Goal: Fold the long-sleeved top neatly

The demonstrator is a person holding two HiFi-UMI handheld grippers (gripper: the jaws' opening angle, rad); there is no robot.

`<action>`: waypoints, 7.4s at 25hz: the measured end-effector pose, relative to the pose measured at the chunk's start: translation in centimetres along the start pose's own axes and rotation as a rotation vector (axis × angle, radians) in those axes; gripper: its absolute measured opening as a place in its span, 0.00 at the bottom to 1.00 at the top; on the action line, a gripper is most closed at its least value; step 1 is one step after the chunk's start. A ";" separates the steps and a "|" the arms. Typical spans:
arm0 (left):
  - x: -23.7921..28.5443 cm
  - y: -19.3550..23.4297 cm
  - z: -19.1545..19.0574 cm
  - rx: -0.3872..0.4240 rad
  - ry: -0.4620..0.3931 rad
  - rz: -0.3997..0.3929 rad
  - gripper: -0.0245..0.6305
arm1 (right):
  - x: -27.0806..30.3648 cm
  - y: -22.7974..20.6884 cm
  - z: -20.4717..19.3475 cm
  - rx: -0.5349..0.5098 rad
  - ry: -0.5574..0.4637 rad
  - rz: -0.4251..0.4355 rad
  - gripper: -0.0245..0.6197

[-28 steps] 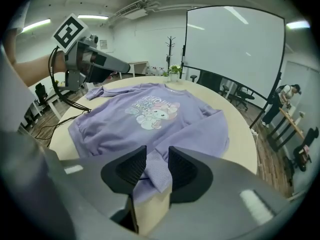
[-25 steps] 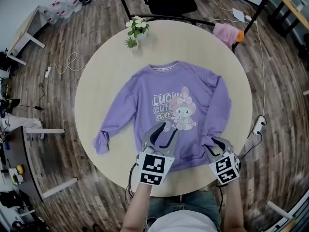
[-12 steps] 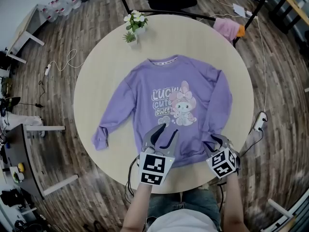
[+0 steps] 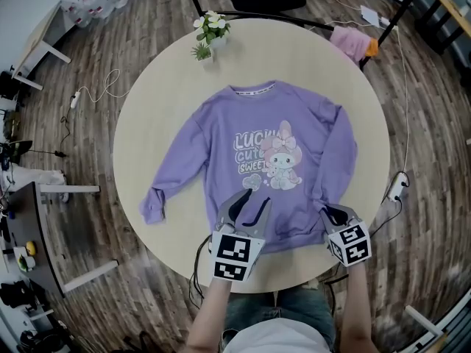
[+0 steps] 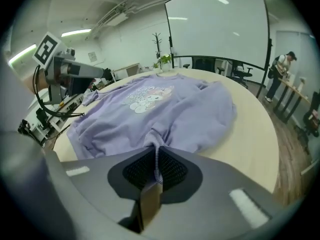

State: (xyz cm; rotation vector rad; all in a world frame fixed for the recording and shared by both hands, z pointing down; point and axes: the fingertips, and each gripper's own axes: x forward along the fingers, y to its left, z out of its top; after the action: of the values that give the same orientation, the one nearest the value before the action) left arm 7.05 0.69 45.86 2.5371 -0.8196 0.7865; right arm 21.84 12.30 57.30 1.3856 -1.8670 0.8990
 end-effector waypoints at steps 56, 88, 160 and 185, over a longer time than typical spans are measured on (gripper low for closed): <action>-14.7 9.5 0.2 -0.261 -0.217 0.320 0.30 | -4.7 16.8 23.6 -0.504 -0.259 0.292 0.11; -18.3 13.0 -5.1 -0.329 -0.183 0.388 0.30 | 8.6 23.4 6.4 -0.736 0.287 0.386 0.32; -35.9 21.4 -13.5 -0.570 -0.327 0.783 0.30 | 20.7 44.8 17.9 -0.866 0.119 0.509 0.11; -29.0 20.0 -4.8 -0.401 -0.355 0.554 0.30 | 6.2 33.7 32.2 -0.325 -0.358 0.391 0.11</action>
State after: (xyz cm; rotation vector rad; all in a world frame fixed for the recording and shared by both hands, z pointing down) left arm -26.87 -0.08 35.36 2.1242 -1.6534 0.2611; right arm -15.16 -10.35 39.14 1.0485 -2.4857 0.5060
